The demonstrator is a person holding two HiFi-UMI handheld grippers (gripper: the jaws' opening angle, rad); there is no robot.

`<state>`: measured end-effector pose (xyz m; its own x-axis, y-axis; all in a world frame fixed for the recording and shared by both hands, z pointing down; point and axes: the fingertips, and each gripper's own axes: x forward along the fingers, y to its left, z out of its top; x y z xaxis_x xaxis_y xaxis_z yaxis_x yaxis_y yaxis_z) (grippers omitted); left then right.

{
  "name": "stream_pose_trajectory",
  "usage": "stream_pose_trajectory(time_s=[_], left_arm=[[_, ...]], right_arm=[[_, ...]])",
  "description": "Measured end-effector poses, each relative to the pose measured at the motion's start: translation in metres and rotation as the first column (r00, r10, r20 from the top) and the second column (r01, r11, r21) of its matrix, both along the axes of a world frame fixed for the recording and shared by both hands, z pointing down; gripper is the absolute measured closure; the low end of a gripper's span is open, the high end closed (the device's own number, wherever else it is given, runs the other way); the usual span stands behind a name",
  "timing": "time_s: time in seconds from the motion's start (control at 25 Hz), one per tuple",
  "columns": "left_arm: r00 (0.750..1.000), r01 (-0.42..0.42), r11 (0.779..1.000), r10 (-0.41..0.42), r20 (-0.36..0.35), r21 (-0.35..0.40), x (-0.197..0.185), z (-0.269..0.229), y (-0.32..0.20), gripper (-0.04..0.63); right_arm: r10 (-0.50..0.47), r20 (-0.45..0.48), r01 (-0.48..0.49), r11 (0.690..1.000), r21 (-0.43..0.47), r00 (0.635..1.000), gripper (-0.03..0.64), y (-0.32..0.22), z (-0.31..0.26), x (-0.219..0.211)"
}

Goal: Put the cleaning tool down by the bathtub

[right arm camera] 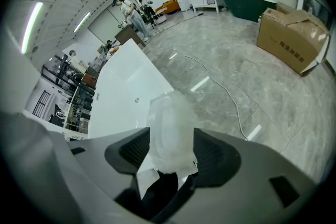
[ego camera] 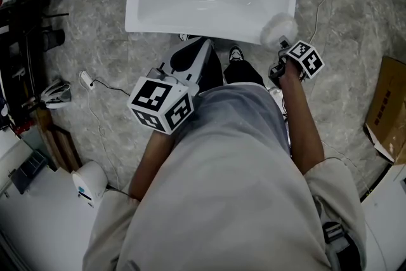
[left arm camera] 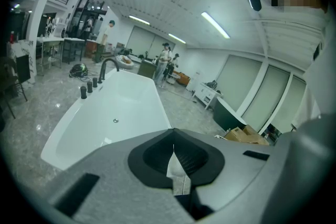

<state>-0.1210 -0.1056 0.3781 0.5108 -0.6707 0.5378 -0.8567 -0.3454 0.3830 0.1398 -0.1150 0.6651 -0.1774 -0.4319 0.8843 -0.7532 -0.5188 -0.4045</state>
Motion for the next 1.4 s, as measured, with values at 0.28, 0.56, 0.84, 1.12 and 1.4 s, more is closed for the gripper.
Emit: stream_pose_trajectory(time_s=[0.28, 0.56, 0.84, 1.12, 1.4], left_arm=[[1.000, 0.004, 1.000, -0.004, -0.006, 0.002, -0.001, -0.002, -0.002, 0.591], [1.000, -0.001, 1.000, 0.001, -0.014, 0.003, 0.004, 0.000, -0.005, 0.591], [1.000, -0.003, 1.000, 0.003, -0.025, 0.010, 0.009, -0.003, -0.008, 0.591], [0.999, 0.003, 1.000, -0.003, -0.035, 0.021, 0.012, -0.005, -0.010, 0.591], [0.999, 0.024, 0.999, -0.022, -0.048, 0.031, 0.012, -0.006, -0.008, 0.591]], right_arm=[[-0.013, 0.008, 0.012, 1.000, 0.010, 1.000, 0.388, 0.001, -0.009, 0.000], [-0.020, 0.024, 0.019, 0.999, 0.036, 1.000, 0.388, -0.001, -0.020, 0.002], [-0.052, 0.028, 0.050, 0.996, 0.069, 0.998, 0.388, -0.004, -0.038, 0.004], [-0.141, 0.005, 0.139, 0.979, 0.151, 0.990, 0.388, -0.014, -0.068, -0.001], [-0.334, -0.046, 0.333, 0.899, 0.285, 0.941, 0.389, -0.030, -0.113, -0.021]])
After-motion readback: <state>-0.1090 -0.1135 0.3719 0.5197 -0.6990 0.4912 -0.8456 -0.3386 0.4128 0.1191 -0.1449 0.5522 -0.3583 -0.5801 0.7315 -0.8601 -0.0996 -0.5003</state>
